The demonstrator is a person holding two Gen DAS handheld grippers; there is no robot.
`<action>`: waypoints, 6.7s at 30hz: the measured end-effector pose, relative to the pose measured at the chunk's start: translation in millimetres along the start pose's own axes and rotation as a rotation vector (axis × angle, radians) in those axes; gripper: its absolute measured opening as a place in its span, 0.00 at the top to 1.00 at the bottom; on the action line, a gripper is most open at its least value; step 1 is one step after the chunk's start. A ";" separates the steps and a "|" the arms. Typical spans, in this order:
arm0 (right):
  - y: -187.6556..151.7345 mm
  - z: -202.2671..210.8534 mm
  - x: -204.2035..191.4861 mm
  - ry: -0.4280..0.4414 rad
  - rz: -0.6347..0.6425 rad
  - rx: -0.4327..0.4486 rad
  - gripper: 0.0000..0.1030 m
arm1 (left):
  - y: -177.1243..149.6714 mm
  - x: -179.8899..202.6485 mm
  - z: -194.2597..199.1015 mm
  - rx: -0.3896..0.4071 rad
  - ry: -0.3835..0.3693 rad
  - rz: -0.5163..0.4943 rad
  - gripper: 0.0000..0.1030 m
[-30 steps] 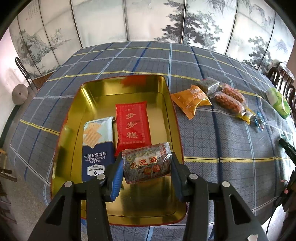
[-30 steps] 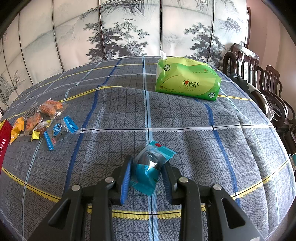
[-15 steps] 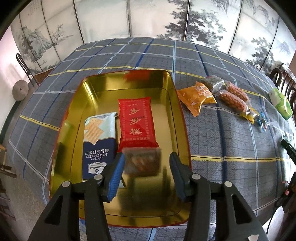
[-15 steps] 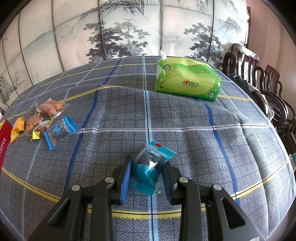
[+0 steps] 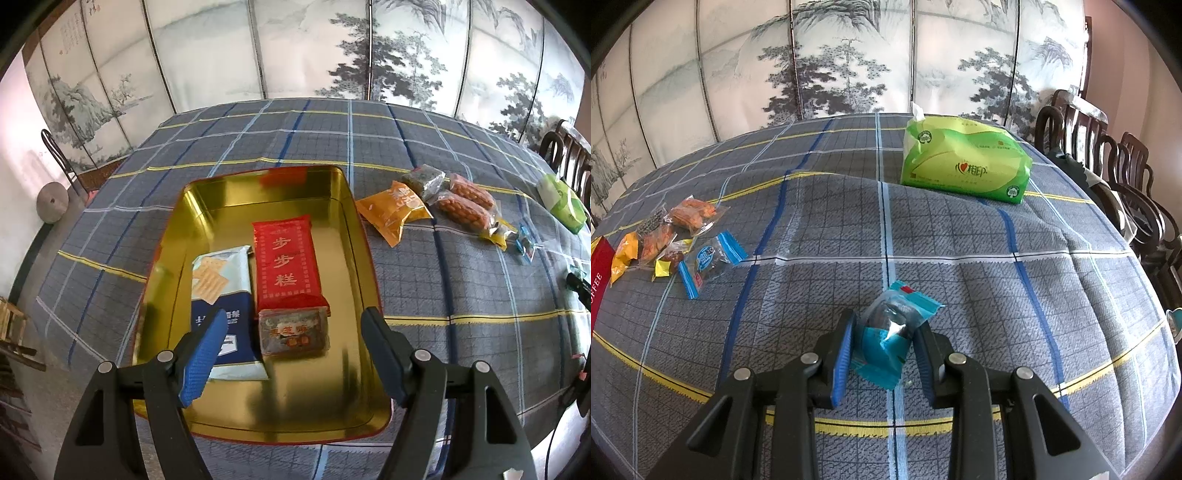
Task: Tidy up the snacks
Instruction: 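Carry the teal candy packet into the gold tray and open the right tool, then grasp the orange snack bag with the right tool and lift it, then grasp the dark seaweed packet with the left tool while the right tool holds the orange bag, then carry the dark packet into the gold tray and open the left tool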
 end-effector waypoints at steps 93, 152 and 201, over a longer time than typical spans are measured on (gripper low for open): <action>60.6 -57.6 -402.7 0.698 1.678 -0.346 0.35 | 14.0 -76.8 10.6 -0.036 -0.106 0.131 0.01; 0.1 -1.1 5.9 0.276 0.067 -0.018 0.48 | 145.6 166.8 -175.6 -0.169 -0.421 -0.721 0.62; -4.6 1.2 -7.5 0.140 0.147 -0.007 0.49 | 10.0 -24.2 14.6 0.067 -0.059 -0.081 0.69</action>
Point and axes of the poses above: each gripper's, at about its wrist camera, not at the fingertips, and z roughly against the way its jaws point, x to its right, y to its top, the point moved 1 cm from there along -z, roughly the way its jaws point, and after that the axes turned 5 degrees about x, right-handed, at the moved point
